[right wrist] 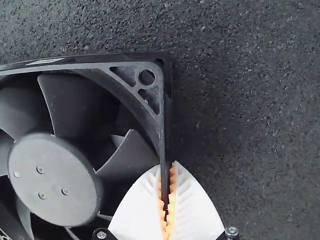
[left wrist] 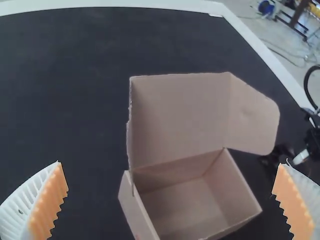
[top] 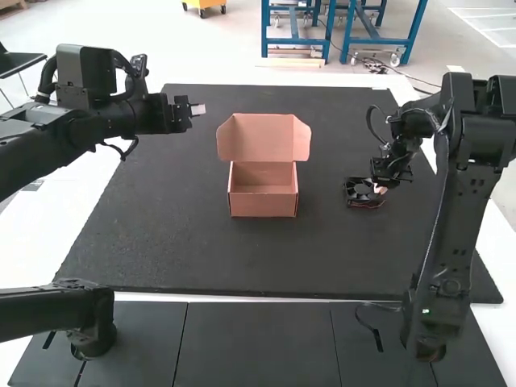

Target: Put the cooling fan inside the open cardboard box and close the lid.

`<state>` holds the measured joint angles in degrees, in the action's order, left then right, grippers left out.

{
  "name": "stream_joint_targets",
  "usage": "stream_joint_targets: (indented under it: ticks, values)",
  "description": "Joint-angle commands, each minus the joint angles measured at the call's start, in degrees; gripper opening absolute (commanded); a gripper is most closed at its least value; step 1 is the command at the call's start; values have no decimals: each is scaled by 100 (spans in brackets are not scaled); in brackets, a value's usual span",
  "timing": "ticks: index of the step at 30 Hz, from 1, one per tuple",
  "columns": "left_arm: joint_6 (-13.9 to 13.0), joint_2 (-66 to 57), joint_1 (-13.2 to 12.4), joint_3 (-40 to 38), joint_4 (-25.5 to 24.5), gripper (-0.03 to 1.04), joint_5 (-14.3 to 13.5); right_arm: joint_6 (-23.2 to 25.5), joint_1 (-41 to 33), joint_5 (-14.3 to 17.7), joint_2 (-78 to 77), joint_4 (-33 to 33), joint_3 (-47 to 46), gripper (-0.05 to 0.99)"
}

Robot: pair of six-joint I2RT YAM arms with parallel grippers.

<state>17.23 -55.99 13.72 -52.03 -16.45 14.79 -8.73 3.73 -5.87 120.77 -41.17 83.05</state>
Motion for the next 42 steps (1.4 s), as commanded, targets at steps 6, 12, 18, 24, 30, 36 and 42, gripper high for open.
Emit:
stream_joint_targets:
  ticks: [6, 12, 18, 24, 30, 36, 42]
  values:
    - [17, -97, -53, -106, 107, 97, 7, 3, 76, -547, -555, -181, 379, -2]
    - [17, -105, -53, -18, 133, 97, 16, 47, 163, -705, -1240, -339, 441, -2]
    - [26, -141, -53, 35, 133, 97, 16, 91, 137, -802, -1943, -559, 159, -2]
    - [26, -176, -53, 44, 107, 97, 16, 144, 111, -1136, -2717, -752, -333, -2]
    - [26, -176, -53, 114, 63, 97, 7, 152, -100, -1496, -3420, -1086, -728, -2]
    - [43, -176, -53, 141, 63, 97, -11, 214, -434, -1681, -4097, -1245, -1027, -2]
    - [43, -176, -53, 202, 115, 97, -20, 495, -1014, -1769, -4659, -1245, -1317, -2]
